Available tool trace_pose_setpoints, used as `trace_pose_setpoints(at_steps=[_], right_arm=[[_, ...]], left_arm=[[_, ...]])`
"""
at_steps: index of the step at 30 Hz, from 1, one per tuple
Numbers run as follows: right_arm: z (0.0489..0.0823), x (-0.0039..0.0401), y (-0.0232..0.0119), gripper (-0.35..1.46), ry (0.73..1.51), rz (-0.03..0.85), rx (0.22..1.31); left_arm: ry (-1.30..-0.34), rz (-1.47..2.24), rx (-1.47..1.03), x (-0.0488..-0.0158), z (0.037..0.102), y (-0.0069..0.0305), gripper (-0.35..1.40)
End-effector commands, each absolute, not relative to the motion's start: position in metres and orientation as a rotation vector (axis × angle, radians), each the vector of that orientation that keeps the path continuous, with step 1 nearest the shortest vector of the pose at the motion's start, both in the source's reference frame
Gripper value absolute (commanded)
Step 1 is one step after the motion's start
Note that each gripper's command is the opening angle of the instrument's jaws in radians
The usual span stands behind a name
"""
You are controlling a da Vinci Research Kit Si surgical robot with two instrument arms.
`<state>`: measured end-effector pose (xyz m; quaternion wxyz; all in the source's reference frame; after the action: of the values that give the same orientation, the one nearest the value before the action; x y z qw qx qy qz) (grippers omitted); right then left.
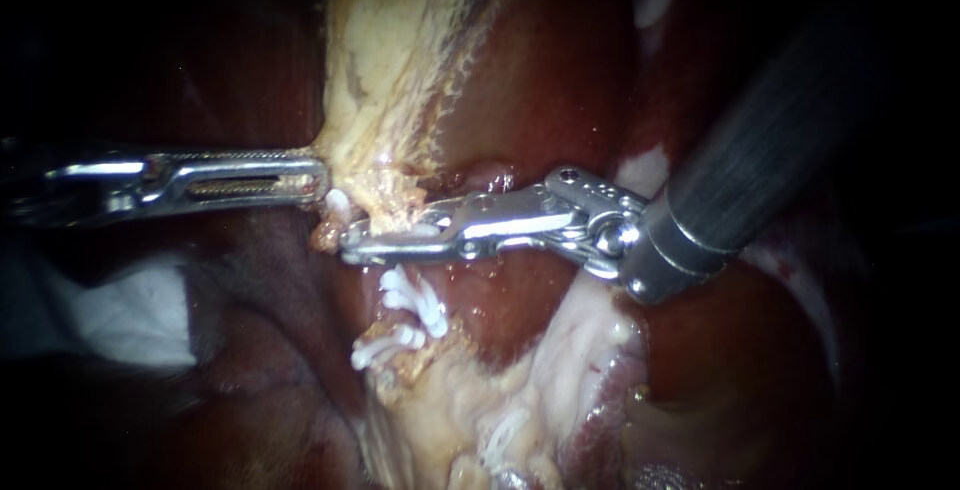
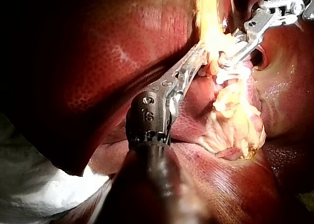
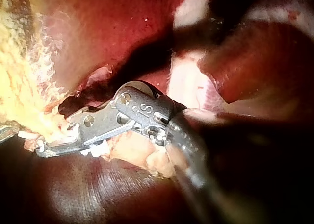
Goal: Going back third clip right tube
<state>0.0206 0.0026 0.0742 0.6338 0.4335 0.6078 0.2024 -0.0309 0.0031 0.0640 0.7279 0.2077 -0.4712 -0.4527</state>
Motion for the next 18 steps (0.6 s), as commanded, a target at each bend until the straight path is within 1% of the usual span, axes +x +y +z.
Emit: trace_pose_setpoints(at_steps=[1,8,10,11,13,16,18], right_arm=[[0.0741,0.0207,0.0026,-0.35,1.391,0.462,0.992],[0.0741,0.0209,0.0025,-0.34,1.391,0.467,0.987],[0.074,0.0212,0.0026,0.02,1.388,0.477,0.976],[0.0741,0.0213,0.0026,0.12,1.393,0.489,0.966],[0.0741,0.0216,0.0027,0.33,1.41,0.483,0.941],[0.0742,0.0217,0.0028,0.45,1.421,0.479,0.89],[0.0744,0.0217,0.003,0.49,1.429,0.47,0.863]], left_arm=[[-1.039,-0.998,0.457,-0.0309,0.064,0.0031,-0.35],[-1.038,-0.999,0.457,-0.031,0.0638,0.003,-0.35],[-1.038,-0.999,0.456,-0.0311,0.0637,0.003,-0.35],[-1.038,-0.999,0.456,-0.0311,0.0637,0.003,-0.35],[-1.038,-0.999,0.456,-0.0311,0.0637,0.003,-0.35],[-1.038,-0.999,0.456,-0.0311,0.0637,0.0029,-0.35],[-1.038,-0.999,0.456,-0.0311,0.0636,0.0029,-0.35]])
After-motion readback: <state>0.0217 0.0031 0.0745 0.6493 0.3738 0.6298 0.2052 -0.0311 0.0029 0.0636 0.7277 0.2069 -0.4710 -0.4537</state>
